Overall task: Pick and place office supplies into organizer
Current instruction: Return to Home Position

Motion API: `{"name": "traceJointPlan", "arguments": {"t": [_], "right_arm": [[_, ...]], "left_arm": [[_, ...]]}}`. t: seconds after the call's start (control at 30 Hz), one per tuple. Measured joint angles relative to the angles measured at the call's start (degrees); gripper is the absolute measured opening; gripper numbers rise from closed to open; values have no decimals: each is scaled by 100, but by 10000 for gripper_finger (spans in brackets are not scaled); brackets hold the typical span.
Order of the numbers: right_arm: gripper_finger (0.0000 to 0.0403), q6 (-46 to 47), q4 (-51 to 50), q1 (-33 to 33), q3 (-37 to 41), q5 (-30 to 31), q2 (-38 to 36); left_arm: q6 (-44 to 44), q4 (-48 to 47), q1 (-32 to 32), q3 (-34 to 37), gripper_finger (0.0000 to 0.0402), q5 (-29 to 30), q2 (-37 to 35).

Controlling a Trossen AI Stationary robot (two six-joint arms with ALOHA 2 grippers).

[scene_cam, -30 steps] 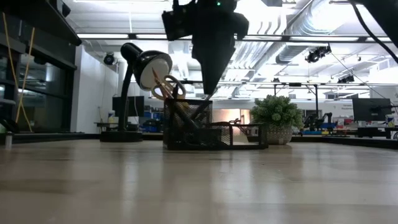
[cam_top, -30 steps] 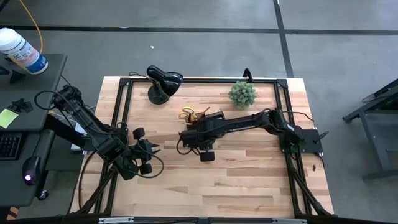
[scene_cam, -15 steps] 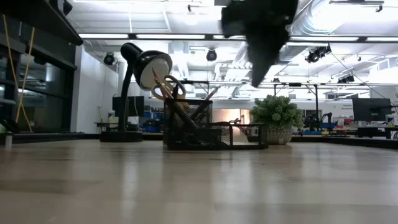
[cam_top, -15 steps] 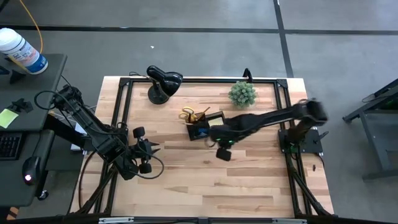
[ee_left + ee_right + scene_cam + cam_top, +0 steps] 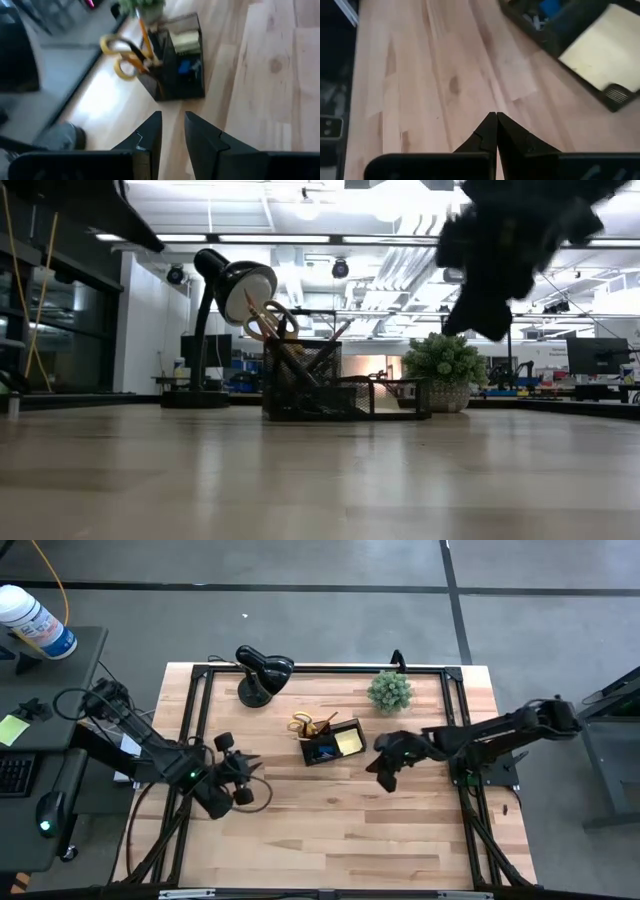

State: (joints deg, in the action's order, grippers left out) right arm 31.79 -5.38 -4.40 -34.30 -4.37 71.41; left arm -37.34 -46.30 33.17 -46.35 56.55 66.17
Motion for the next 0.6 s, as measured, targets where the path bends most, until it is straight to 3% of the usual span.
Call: {"name": "traceJointPlan", "arguments": {"t": [0.1,0.23,0.6], "right_arm": [[1,74,871,208,833,-221,-475],[1,-30,1450,385,1651,-365,-1112],[1,30,2243,666,2886,-634,-2636]], "left_arm": [[-39,0,-267,0,71,-447,0],[-43,-2,-570,0,72,-544,0],[-48,-4,-1271,0,72,-795,0]]}}
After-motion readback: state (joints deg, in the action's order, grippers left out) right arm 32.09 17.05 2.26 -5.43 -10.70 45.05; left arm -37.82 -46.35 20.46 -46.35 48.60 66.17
